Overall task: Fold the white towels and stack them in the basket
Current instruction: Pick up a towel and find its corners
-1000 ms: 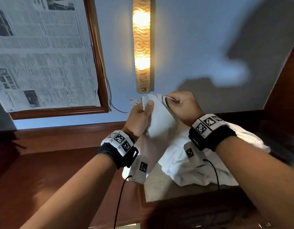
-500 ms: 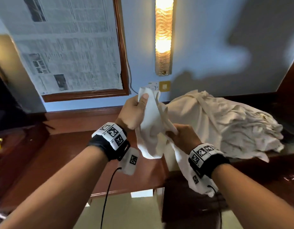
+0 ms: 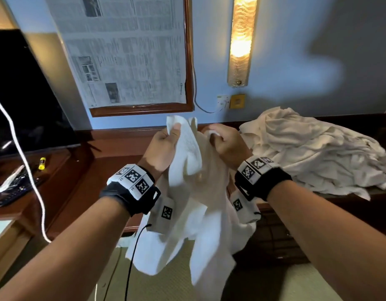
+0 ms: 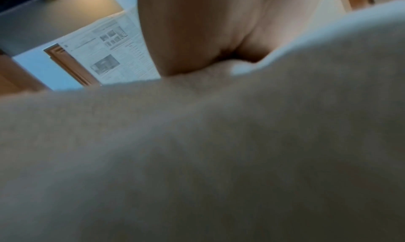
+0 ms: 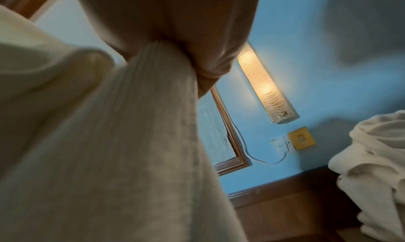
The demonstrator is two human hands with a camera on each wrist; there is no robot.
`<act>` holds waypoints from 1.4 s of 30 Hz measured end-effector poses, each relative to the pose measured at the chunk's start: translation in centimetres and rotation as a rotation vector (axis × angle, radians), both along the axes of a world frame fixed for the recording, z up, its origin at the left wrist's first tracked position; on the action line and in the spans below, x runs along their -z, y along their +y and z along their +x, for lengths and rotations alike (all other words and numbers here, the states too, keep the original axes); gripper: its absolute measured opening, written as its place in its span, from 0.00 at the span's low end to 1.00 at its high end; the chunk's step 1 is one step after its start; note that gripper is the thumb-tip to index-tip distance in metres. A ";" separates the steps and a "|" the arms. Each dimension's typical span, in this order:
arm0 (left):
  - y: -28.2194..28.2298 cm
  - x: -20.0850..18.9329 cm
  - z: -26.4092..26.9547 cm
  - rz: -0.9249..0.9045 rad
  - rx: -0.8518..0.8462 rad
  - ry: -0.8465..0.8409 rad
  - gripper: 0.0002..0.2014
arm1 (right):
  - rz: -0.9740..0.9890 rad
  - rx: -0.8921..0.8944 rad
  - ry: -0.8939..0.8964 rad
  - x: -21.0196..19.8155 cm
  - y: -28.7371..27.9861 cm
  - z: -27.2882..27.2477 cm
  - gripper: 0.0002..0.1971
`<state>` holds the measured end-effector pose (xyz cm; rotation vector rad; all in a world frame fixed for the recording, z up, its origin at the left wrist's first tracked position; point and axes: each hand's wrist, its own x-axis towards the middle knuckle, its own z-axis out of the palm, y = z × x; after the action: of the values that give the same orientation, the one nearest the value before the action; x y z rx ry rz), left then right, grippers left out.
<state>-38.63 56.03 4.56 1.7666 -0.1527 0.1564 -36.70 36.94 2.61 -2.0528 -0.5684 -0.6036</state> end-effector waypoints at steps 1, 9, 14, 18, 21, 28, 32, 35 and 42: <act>0.1 0.1 -0.7 0.012 0.004 0.002 0.25 | -0.011 -0.015 -0.017 -0.7 0.7 0.0 0.12; 1.9 0.4 -1.9 -0.038 0.073 0.049 0.21 | -0.191 -0.006 -0.022 -1.6 2.1 -1.0 0.24; 5.0 -1.1 -2.4 -0.040 -0.079 0.014 0.19 | -0.178 -0.164 0.069 3.6 2.3 -2.7 0.20; 6.8 -1.4 -2.6 -0.165 -0.089 0.015 0.14 | -0.124 -0.198 0.338 7.9 2.8 -3.4 0.05; 6.9 -1.1 -2.1 -0.164 -0.065 0.069 0.20 | 0.010 -0.303 0.560 8.7 4.5 -4.0 0.24; 5.7 -0.5 -2.2 -0.030 -0.030 0.076 0.20 | 0.309 -0.520 0.721 5.2 7.0 -1.6 0.32; 6.6 -0.1 -1.5 0.040 -0.057 0.060 0.20 | 0.202 -0.382 0.543 3.1 7.2 -0.6 0.04; 7.2 -0.1 -0.7 0.032 -0.101 0.065 0.19 | 0.140 -0.234 0.390 2.3 7.1 0.1 0.09; 8.8 -1.9 0.4 -0.047 -0.228 -0.025 0.19 | -0.162 -0.363 0.560 8.4 6.2 0.2 0.06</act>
<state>-38.21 64.82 6.42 1.7329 0.0353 0.3446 -36.49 43.09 -5.75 -2.0719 -0.6404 0.2354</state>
